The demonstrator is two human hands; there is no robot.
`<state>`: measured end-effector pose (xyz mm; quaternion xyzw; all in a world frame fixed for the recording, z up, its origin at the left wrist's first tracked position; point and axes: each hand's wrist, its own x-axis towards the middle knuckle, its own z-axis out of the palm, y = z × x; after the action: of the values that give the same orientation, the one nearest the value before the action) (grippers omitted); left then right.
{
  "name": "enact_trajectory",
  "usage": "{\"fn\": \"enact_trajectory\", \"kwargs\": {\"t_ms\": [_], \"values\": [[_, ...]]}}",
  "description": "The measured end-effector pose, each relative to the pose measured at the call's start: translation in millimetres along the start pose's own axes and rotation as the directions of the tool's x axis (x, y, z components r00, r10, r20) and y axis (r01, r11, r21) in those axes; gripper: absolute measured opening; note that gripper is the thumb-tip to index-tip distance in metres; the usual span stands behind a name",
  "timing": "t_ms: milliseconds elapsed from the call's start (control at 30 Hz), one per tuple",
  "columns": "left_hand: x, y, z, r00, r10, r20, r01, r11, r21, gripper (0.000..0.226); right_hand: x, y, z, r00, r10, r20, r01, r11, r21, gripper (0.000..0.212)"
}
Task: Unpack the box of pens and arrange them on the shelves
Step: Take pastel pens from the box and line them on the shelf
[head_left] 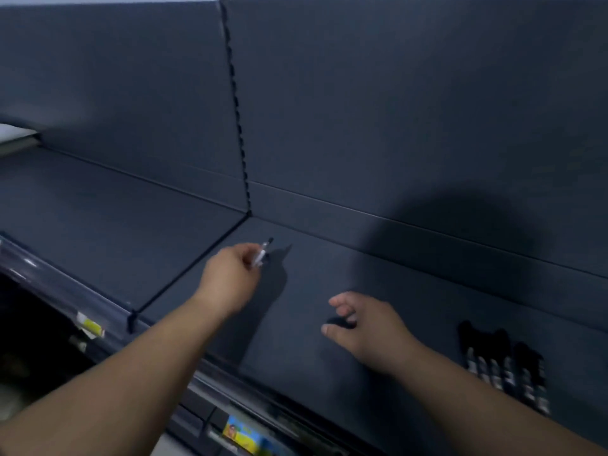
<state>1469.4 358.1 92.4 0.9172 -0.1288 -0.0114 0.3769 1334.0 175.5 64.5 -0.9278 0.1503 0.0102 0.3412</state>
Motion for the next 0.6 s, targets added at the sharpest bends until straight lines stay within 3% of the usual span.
{"fn": "enact_trajectory", "kwargs": {"t_ms": [133,333,500,600], "values": [[37.8,-46.9,-19.1,0.991,-0.084,0.100,0.072,0.990,0.118,0.041,28.6,-41.1,29.6,0.997,-0.051,0.061,0.058,0.990,-0.129,0.064],[52.6,-62.9,1.8,0.962,0.024,0.274,0.011,0.992,-0.125,0.044,51.4,-68.0,56.8,0.995,-0.045,0.085,0.068,0.954,-0.292,0.067],[40.9,-79.8,-6.1,0.976,0.083,0.200,-0.094,0.994,0.049,0.045,53.1,-71.2,61.2,0.998,-0.030,0.055,0.046,0.941,-0.335,0.062],[29.8,-82.2,-8.1,0.960,0.113,0.255,-0.140,0.986,0.092,0.045,52.5,-72.5,61.5,0.998,-0.035,0.055,0.053,0.935,-0.349,0.059]]}}
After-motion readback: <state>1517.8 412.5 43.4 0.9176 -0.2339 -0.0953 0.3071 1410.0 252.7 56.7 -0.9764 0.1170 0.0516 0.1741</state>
